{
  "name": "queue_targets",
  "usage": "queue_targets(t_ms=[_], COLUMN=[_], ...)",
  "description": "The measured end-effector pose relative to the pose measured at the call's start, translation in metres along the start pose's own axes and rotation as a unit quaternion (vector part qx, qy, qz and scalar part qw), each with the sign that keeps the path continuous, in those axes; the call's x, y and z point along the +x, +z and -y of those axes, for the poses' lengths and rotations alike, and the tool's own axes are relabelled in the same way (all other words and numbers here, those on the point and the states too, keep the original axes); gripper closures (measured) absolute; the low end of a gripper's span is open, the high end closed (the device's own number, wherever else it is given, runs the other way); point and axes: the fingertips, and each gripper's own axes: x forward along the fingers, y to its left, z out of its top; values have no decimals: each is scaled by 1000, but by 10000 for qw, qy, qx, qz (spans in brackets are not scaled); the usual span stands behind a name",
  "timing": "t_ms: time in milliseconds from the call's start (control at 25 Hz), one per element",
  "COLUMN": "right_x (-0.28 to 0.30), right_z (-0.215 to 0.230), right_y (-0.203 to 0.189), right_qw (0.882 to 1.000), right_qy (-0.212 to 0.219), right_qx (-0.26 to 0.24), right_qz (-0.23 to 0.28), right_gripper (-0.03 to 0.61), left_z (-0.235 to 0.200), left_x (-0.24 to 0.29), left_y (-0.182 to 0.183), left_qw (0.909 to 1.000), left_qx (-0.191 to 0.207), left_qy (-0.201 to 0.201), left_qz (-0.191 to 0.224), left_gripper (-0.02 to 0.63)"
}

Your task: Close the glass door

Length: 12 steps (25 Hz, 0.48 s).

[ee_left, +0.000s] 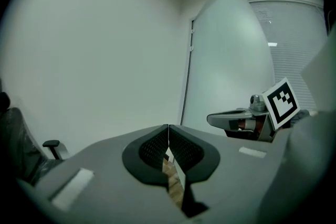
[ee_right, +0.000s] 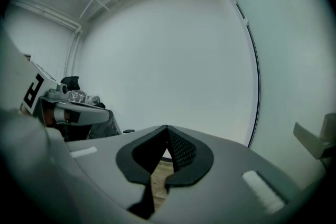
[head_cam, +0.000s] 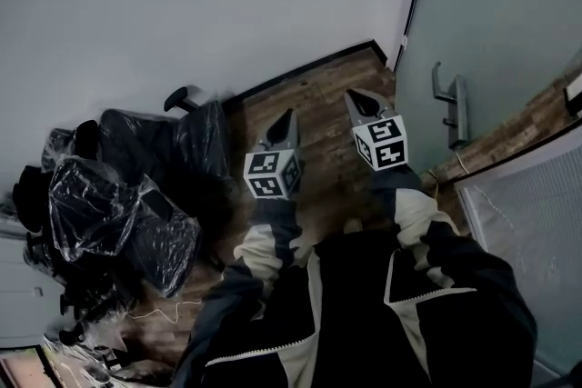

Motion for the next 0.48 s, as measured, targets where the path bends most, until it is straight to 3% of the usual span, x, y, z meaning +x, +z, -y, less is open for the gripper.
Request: queue_targets(t_ms=[240, 480], right_x=[15, 21], right_z=[42, 86], right_y=[-8, -10], right_qw=[9992, 9928], right_qy=[-373, -1134], right_qx=[118, 352], right_qz=[-82, -139], right_gripper=[574, 574], left_z=[6, 28], left_x=[54, 121], left_y=[4, 7], left_qw=[9991, 9898], left_qx=[43, 159], left_qy=[-404, -1373], left_qz=[-115, -338], left_gripper=[614, 614])
